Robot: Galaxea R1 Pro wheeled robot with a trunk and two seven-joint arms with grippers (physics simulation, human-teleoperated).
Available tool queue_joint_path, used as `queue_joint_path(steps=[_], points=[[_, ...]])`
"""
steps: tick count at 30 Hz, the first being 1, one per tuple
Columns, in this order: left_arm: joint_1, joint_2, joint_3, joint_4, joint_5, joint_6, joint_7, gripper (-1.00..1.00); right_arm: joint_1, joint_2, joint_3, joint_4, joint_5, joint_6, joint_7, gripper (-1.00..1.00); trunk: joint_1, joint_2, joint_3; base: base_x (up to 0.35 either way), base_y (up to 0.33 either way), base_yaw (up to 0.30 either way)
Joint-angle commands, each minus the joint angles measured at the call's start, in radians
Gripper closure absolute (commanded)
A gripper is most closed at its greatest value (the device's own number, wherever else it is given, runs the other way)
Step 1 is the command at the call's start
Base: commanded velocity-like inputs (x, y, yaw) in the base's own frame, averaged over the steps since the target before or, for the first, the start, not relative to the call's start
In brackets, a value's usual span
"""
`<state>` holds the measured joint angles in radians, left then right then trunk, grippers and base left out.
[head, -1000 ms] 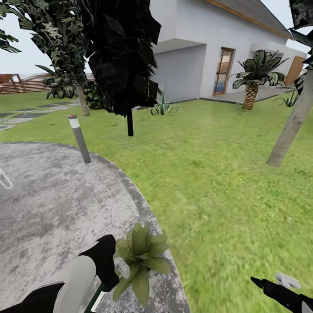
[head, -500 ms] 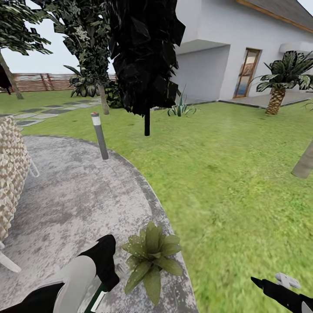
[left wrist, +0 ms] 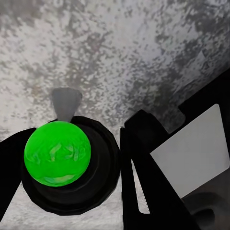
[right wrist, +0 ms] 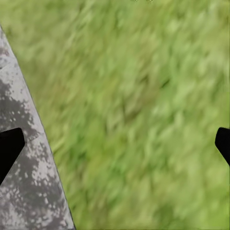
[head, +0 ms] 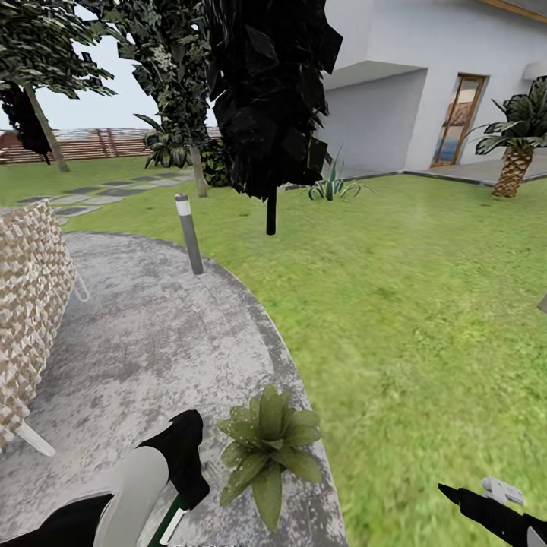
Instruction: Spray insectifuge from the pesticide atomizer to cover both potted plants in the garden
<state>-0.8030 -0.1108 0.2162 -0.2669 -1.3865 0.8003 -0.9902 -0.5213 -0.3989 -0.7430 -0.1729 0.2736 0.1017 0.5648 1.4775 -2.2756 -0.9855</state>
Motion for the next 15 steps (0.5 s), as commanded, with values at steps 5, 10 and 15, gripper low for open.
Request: queue_joint_path(steps=[5, 10, 15], points=[[-0.001, -0.001, 0.009, 0.0, -0.009, 0.006, -0.005, 1.0, 0.0, 0.0, -0.009, -0.002, 0.006, 0.007, 0.006, -1.0, 0.0, 0.0, -0.001, 0.0, -0.02, 0.227], [-0.001, -0.001, 0.009, 0.0, -0.009, 0.011, -0.005, 1.0, 0.0, 0.0, -0.009, -0.002, 0.006, 0.007, 0.006, -1.0, 0.0, 0.0, -0.001, 0.0, -0.244, 0.048], [-0.001, -0.001, 0.009, -0.001, -0.009, 0.011, -0.005, 1.0, 0.0, 0.0, -0.009, -0.002, 0.007, 0.007, 0.006, -1.0, 0.0, 0.0, -0.001, 0.0, -0.278, 0.091]])
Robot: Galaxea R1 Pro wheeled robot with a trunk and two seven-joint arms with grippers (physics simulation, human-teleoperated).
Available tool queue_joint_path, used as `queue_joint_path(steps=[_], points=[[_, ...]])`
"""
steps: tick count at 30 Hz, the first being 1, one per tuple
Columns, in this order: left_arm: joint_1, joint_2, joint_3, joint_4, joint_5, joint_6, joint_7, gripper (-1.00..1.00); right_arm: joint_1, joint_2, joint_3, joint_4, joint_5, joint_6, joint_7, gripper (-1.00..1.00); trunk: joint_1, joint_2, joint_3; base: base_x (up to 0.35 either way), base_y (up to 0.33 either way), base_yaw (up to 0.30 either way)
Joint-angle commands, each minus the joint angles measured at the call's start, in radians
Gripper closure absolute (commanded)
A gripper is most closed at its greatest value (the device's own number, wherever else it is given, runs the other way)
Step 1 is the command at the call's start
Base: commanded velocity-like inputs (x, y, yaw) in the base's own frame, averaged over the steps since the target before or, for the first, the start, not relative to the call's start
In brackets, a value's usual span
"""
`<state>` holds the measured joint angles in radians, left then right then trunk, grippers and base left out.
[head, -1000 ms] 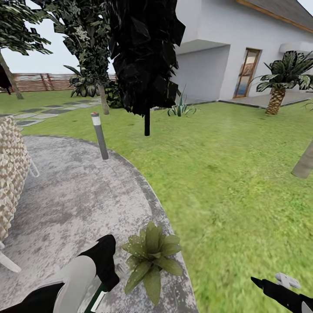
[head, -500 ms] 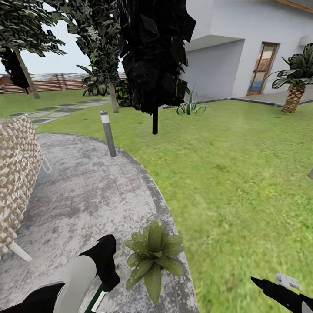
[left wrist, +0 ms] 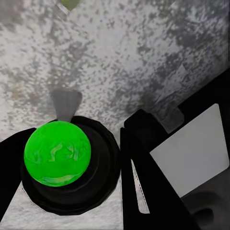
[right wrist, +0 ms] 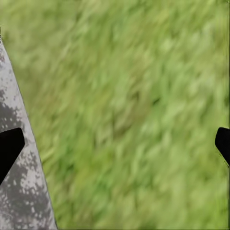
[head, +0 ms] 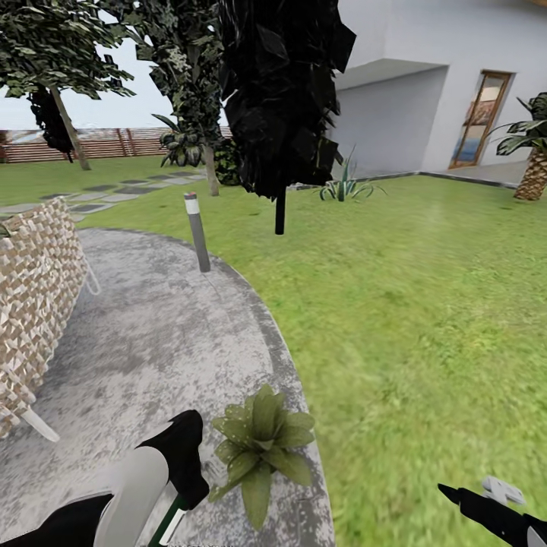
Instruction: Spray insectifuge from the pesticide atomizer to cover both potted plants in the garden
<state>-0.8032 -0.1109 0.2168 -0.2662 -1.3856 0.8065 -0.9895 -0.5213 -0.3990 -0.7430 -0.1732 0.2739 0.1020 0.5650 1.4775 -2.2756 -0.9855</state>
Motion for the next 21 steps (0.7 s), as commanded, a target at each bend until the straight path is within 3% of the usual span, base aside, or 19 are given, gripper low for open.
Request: queue_joint_path(steps=[1, 9, 21], points=[[0.0, -0.001, 0.008, -0.002, -0.01, 0.005, -0.006, 1.0, 0.0, 0.0, -0.009, -0.002, 0.006, 0.007, 0.006, -1.0, 0.0, 0.0, -0.001, 0.0, -0.11, 0.135], [0.0, -0.001, 0.008, -0.004, -0.01, 0.005, -0.006, 1.0, 0.0, 0.0, -0.009, -0.002, 0.006, 0.007, 0.006, -1.0, 0.0, 0.0, -0.001, 0.0, -0.019, 0.023], [-0.001, -0.003, 0.008, -0.004, -0.01, 0.007, -0.006, 1.0, 0.0, 0.0, -0.009, -0.002, 0.005, 0.007, 0.006, -1.0, -0.046, 0.084, 0.037, 0.0, 0.0, 0.0]])
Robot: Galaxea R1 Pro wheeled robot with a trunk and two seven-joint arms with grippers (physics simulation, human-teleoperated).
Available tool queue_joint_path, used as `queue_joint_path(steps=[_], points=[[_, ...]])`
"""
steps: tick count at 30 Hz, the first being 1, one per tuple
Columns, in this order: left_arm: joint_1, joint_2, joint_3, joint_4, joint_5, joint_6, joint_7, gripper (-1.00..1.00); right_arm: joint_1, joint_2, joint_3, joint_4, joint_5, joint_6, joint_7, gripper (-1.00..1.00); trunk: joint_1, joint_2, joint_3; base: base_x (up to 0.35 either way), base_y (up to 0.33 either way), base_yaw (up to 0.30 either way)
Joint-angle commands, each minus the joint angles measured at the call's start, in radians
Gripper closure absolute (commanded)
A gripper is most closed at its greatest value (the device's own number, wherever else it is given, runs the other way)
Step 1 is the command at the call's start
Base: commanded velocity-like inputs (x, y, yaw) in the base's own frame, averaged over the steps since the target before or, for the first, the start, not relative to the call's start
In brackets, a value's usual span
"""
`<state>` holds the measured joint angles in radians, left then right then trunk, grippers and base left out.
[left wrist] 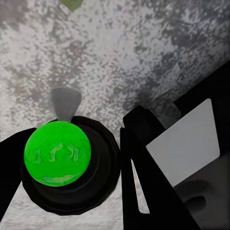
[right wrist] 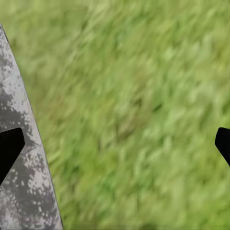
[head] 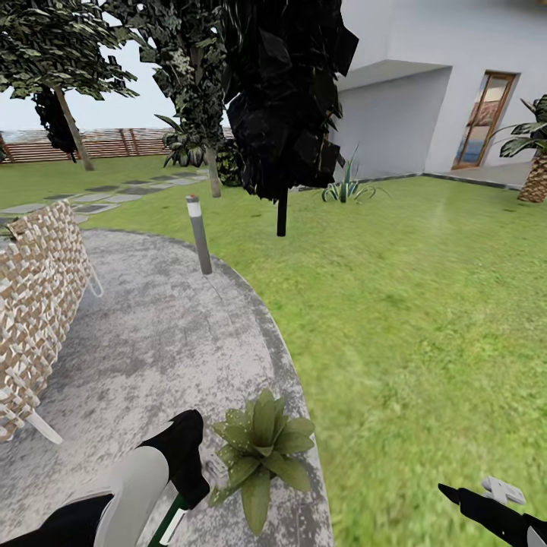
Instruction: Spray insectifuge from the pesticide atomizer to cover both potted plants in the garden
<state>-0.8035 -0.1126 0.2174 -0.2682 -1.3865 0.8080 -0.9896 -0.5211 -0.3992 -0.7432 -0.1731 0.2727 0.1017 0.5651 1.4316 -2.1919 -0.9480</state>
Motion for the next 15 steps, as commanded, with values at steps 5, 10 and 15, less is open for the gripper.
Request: queue_joint_path(steps=[5, 10, 15], points=[[0.0, -0.001, 0.008, -0.002, -0.009, 0.005, -0.006, 1.0, 0.0, 0.001, -0.008, -0.002, 0.007, 0.007, 0.006, -1.0, -0.012, 0.021, 0.009, 0.0, 0.0, 0.082], [0.0, -0.003, 0.008, -0.002, -0.008, 0.005, -0.006, 1.0, 0.0, 0.001, -0.008, -0.002, 0.008, 0.007, 0.006, -1.0, -0.012, 0.021, 0.009, 0.0, -0.043, 0.256], [0.0, -0.007, 0.008, -0.002, -0.008, 0.005, -0.006, 1.0, 0.0, 0.0, -0.008, -0.002, 0.008, 0.007, 0.006, -1.0, -0.012, 0.021, 0.009, -0.053, -0.272, 0.051]])
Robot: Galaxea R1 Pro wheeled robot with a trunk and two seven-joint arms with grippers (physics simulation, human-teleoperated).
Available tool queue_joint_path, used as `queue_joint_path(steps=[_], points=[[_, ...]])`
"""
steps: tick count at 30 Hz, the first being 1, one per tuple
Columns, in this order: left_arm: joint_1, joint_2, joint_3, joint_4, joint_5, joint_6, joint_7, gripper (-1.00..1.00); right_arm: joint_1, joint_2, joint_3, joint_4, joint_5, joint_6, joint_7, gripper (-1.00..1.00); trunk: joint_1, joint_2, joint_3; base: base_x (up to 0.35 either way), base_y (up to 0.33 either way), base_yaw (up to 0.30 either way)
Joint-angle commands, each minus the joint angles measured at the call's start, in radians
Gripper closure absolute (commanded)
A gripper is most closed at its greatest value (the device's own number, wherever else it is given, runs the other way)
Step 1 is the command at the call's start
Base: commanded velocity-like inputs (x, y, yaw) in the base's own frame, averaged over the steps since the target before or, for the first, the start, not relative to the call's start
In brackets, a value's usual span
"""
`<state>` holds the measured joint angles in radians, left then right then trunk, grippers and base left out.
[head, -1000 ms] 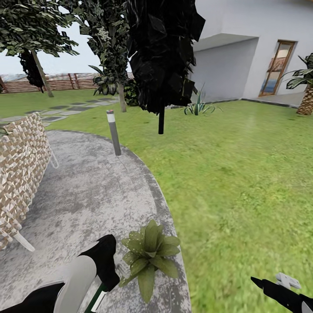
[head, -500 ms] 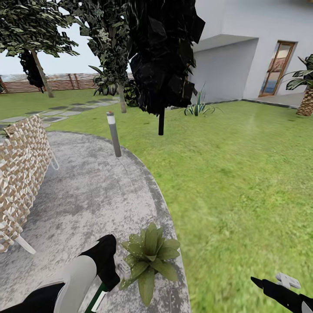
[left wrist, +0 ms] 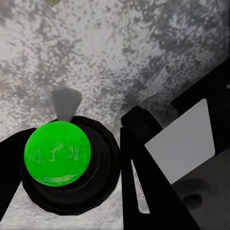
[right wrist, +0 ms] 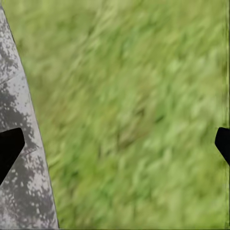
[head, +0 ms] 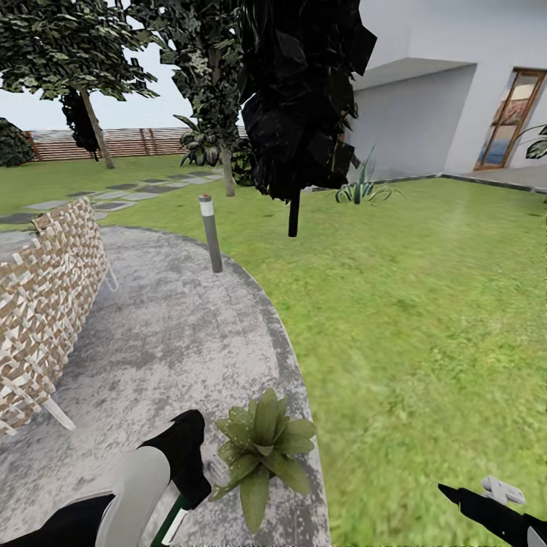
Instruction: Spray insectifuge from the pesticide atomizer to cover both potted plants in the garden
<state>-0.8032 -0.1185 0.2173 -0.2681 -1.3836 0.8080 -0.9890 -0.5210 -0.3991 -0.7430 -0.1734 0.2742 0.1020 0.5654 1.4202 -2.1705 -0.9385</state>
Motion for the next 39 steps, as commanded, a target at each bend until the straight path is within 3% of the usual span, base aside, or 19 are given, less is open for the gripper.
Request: queue_joint_path(steps=[1, 16, 39], points=[[0.0, -0.001, 0.008, -0.002, -0.011, 0.005, -0.007, 1.0, -0.001, 0.001, -0.008, -0.001, 0.007, 0.007, 0.005, -1.0, 0.0, 0.0, -0.001, -0.108, -0.304, 0.005], [-0.001, -0.001, 0.008, -0.002, -0.011, 0.005, -0.007, 1.0, -0.001, 0.001, -0.007, -0.001, 0.007, 0.007, 0.005, -1.0, 0.0, 0.0, -0.005, -0.065, -0.284, 0.174], [-0.001, -0.003, 0.008, -0.002, -0.011, 0.005, -0.007, 1.0, -0.001, 0.002, -0.007, -0.001, 0.007, 0.007, 0.005, -1.0, 0.0, 0.0, -0.016, 0.044, -0.062, 0.079]])
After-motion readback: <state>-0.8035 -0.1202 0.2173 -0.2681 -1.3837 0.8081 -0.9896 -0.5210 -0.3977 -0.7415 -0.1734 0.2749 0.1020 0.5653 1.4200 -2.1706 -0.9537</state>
